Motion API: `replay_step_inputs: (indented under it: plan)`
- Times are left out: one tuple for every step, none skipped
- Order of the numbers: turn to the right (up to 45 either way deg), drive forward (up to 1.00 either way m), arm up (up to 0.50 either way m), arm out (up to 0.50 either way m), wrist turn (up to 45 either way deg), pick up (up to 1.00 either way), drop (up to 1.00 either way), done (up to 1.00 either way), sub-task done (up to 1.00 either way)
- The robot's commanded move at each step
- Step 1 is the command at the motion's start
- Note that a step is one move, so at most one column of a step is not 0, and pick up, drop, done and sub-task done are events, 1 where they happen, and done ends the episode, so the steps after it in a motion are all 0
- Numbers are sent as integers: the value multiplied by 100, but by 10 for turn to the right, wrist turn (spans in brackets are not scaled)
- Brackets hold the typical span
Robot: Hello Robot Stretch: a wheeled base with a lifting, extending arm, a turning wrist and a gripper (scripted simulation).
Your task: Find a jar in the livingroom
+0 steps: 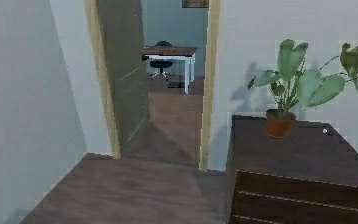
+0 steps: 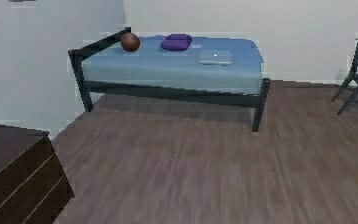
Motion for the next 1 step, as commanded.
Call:
replay_step_inputs:
  plan:
    - [-30, 0, 0, 0, 0, 0, 0, 0, 0]
